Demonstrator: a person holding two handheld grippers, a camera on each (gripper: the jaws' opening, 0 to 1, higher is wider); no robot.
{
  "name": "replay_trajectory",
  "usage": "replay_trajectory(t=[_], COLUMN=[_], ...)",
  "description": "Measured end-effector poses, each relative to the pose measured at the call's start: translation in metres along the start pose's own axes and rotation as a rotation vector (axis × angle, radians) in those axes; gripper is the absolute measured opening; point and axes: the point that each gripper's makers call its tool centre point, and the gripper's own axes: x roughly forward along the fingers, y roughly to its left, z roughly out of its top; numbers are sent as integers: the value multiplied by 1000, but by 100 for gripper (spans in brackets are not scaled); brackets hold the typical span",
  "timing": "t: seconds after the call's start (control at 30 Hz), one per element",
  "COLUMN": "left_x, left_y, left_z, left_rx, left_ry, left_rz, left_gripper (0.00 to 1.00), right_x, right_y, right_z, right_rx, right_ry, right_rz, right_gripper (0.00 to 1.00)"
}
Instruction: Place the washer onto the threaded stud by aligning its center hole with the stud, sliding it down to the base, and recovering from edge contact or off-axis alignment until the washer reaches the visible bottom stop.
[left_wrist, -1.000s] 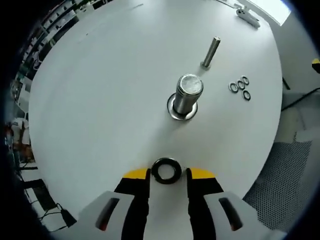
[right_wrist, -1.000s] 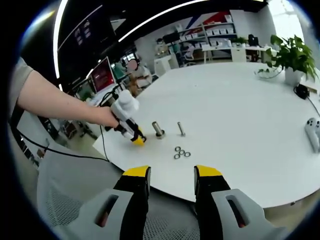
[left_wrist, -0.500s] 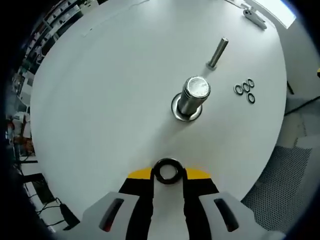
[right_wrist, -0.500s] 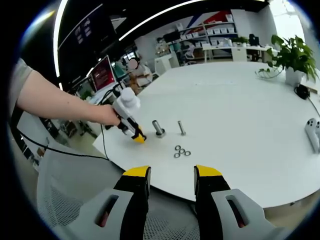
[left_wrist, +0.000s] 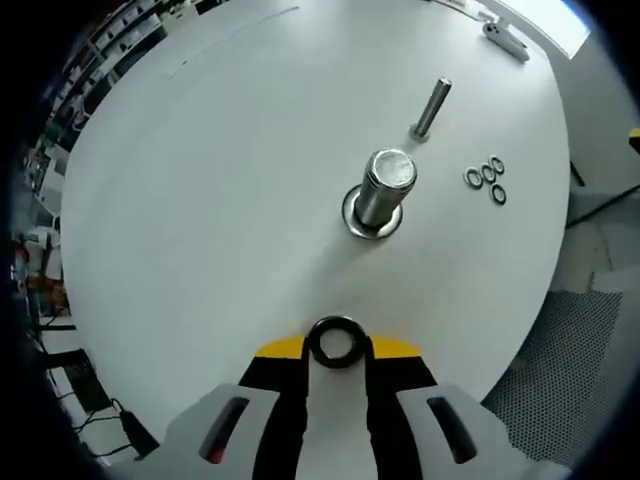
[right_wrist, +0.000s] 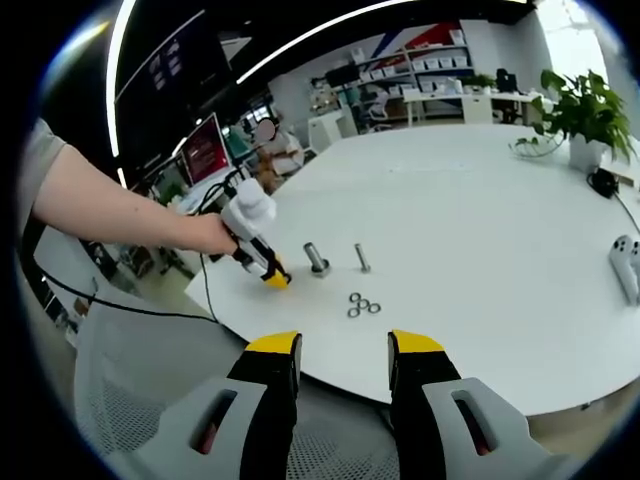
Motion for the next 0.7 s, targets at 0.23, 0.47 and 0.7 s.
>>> replay_trajectory(t=[0.23,0.47,0.7], left_x=[-4,-15,-29], left_y=[6,7,12], left_z=[0,8,16], left_rx=[-4,20,9], left_ry=[-15,-42,-69], left_rz=[11,8,-21], left_gripper=[19,19,19], right_x=[0,0,0], right_y=[0,0,1], right_z=[0,0,0], right_rx=[-2,-4,-6], right_ry=[1,4,6], right_rz=[0,1,3], right_gripper=[37,37,37])
